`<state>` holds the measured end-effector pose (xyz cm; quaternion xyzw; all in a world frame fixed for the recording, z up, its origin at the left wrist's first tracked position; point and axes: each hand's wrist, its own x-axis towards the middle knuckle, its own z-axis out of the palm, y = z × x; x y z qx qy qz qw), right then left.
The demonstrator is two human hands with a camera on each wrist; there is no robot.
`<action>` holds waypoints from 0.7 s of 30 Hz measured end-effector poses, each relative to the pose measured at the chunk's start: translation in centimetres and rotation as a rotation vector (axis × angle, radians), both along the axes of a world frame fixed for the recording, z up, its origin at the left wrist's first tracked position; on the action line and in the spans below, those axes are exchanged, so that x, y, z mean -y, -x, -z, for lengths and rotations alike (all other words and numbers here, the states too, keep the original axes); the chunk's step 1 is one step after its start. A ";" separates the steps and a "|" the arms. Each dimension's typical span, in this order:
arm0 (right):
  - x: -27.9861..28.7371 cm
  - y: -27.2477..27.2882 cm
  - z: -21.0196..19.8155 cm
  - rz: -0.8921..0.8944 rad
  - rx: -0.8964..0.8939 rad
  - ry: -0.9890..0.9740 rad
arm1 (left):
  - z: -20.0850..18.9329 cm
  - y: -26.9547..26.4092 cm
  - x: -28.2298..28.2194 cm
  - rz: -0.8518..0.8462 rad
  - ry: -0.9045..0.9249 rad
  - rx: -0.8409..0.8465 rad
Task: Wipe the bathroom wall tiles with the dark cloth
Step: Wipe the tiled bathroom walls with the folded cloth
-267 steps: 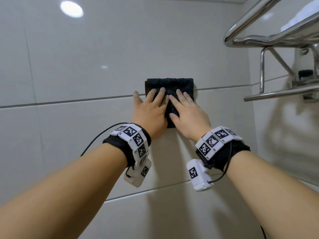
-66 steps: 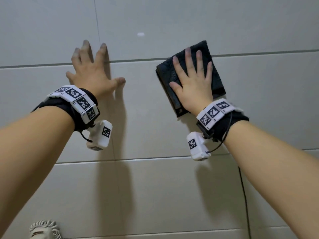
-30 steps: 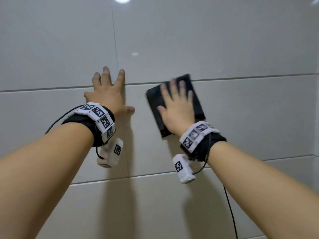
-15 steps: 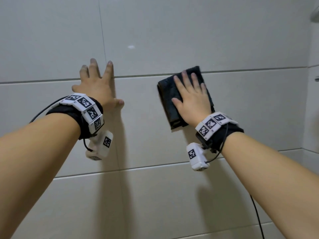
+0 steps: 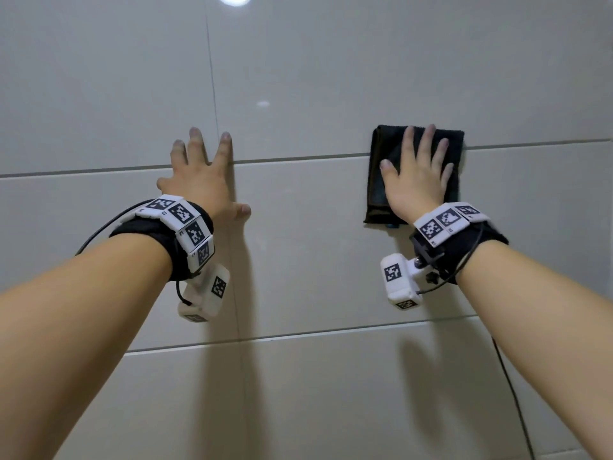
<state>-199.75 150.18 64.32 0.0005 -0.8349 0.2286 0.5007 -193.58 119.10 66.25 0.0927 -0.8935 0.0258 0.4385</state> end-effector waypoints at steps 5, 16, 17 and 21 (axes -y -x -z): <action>3.3 -0.4 -0.2 0.025 -0.045 -0.174 | 0.0 0.1 0.0 0.014 -0.011 -0.001; 10.7 -1.1 3.9 -0.026 -0.075 -0.627 | 0.2 0.0 0.1 0.023 -0.032 -0.004; 10.4 -1.0 4.0 -0.028 -0.073 -0.644 | 0.2 -0.1 0.1 0.024 -0.035 -0.001; 10.1 -1.1 5.2 -0.046 -0.069 -0.670 | 0.4 -0.2 0.0 0.044 -0.058 0.003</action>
